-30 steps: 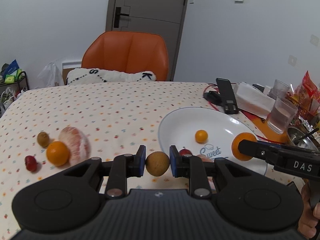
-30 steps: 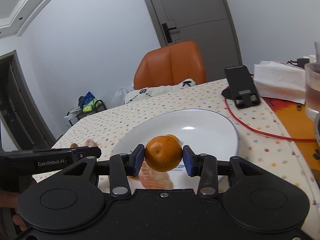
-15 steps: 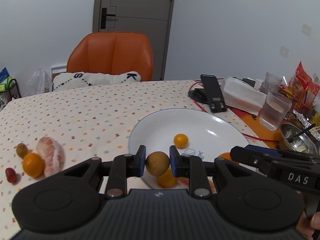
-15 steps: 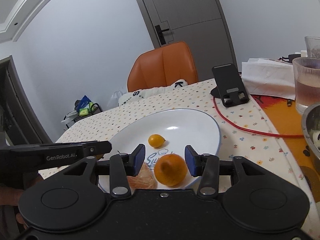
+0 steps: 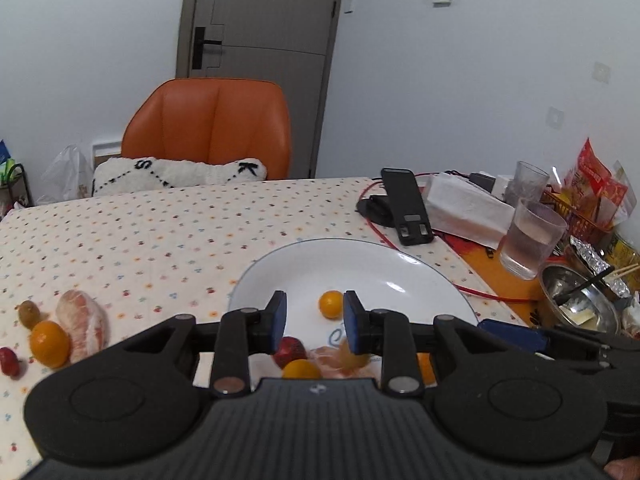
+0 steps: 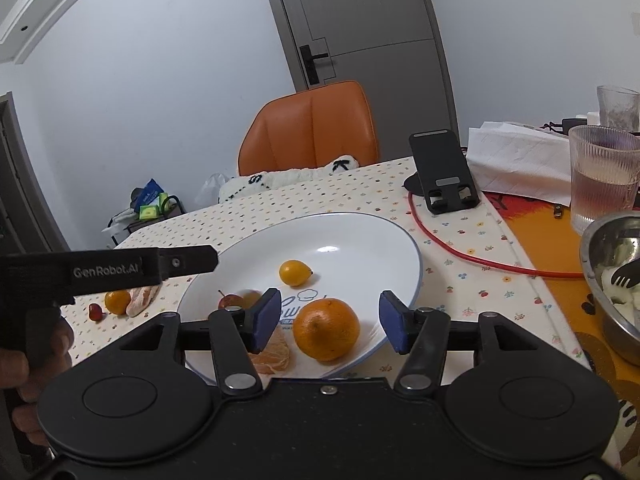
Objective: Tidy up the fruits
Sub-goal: 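Lower and release the orange with the right gripper while the left releases the kiwi on the plate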
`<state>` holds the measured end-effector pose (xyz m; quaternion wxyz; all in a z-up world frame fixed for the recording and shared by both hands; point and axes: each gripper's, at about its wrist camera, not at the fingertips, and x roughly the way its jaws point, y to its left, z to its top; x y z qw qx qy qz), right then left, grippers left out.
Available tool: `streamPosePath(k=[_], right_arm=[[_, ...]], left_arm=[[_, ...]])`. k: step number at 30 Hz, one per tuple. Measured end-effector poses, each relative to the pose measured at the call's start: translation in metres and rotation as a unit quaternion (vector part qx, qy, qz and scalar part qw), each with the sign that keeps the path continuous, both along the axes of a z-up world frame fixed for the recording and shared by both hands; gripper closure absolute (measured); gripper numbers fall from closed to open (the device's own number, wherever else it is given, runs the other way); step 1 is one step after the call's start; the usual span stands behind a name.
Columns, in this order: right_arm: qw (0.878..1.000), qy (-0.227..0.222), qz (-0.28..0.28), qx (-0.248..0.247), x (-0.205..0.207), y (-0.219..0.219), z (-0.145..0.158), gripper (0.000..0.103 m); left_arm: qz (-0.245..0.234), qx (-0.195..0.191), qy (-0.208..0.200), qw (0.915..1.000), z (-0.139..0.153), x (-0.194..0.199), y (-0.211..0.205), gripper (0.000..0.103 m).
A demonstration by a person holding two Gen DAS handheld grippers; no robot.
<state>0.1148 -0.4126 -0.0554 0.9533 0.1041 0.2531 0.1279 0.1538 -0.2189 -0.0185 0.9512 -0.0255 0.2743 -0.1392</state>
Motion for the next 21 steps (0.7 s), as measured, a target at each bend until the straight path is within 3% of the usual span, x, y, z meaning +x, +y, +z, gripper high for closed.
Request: streamPosePath(k=[4,6,11,14,21], right_arm=[[1.0,0.004,0.006,-0.003,0.0,0.007,-0.002,0.045],[1.0,0.006,0.01,-0.004,0.0,0.012,-0.001,0.044],[1.0,0.003,0.012,-0.008,-0.001,0.023,0.002,0.027],[1.0,0.003,0.012,-0.002,-0.002,0.026,0.005,0.019],[1.0,-0.005,0.022,-0.01,-0.006,0.041,0.013,0.005]], left_arm=[[0.019,-0.001,0.004,0.9998,0.001,-0.006,0.014,0.059],[0.029,0.001,0.005,0.9996,0.001,-0.009,0.02,0.047],[0.048,0.0,0.002,0.9989,0.002,-0.018,0.037,0.026],[0.068,0.027,-0.005,0.9973,0.004,-0.022,0.043,0.022],[0.097,0.04,0.013,0.9944,0.005,-0.029,0.064,0.013]])
